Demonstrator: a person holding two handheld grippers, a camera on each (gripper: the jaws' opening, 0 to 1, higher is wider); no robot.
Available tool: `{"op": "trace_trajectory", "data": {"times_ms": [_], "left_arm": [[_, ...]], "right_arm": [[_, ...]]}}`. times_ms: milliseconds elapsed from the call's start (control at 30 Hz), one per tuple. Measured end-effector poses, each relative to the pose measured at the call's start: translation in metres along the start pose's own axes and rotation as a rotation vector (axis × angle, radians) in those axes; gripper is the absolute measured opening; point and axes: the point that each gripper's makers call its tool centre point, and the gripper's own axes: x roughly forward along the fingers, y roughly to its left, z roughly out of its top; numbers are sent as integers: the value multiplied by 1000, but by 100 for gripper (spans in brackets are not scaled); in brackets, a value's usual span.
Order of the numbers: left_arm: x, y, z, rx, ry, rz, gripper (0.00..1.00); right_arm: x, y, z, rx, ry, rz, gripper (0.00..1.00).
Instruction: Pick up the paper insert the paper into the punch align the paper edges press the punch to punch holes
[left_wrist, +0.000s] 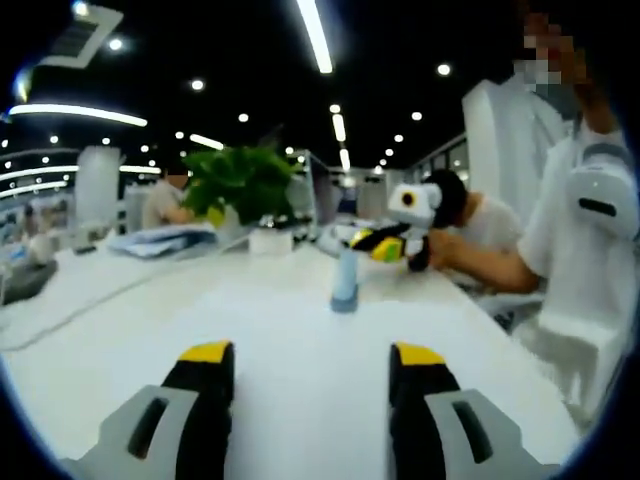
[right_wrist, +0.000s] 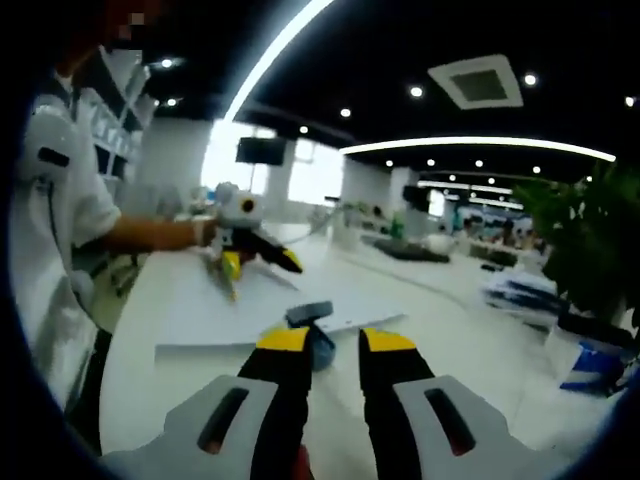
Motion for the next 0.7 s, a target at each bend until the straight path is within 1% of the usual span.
{"op": "trace_trajectory", "data": {"times_ms": [33,67,133,167,200,233,267,300,333,367,400,433,467,500,533,567,600,633,667,700], "left_arm": [[1,-1,3,-9,-14,-2,62],[4,-4,9,-30,-39,-8,63],[11,-9,18,-1,-46,-19,63],[14,-11,23,5,-50,-23,63],[16,-12,26,6,-57,-26,63],[19,-12,31,7,-69,-29,63],[24,-13,36,8,-82,-32,63],[29,-13,42,8,-96,-35,63],[31,-13,43,8,-98,-37,63],[41,-16,49,14,-107,-56,63],[43,-17,50,14,-108,-58,63],[52,-19,53,16,-115,-73,63],[61,-21,56,18,-121,-87,63],[70,-24,58,19,-124,-103,63],[74,-26,57,22,-119,-114,63],[80,-28,57,26,-116,-123,63],[88,-30,55,30,-108,-136,63],[91,-31,54,32,-104,-142,63],[94,-32,53,31,-103,-146,63],[99,-32,52,28,-98,-157,63]], "right_arm": [[1,0,1,5,-2,-2,23],[3,-5,7,28,-18,-39,24],[5,-8,11,24,-17,-55,24],[6,-15,15,23,-17,-99,19],[6,-18,16,-4,-6,-114,13],[5,-25,17,-33,2,-153,10],[5,-30,19,-50,-10,-180,10],[5,-31,20,-30,-21,-187,11],[6,-32,23,-2,-44,-192,18],[6,-38,24,28,-56,-223,31],[6,-40,20,39,-40,-235,34],[7,-43,17,51,-25,-247,36],[7,-46,13,62,-9,-259,43],[8,-48,11,107,-17,-276,48],[9,-49,9,141,-16,-275,51],[10,-51,7,173,-22,-286,57],[9,-57,2,200,-6,-317,60],[10,-58,-1,201,4,-318,62],[11,-60,-3,227,6,-330,70],[11,-63,-7,233,16,-346,71]]}}
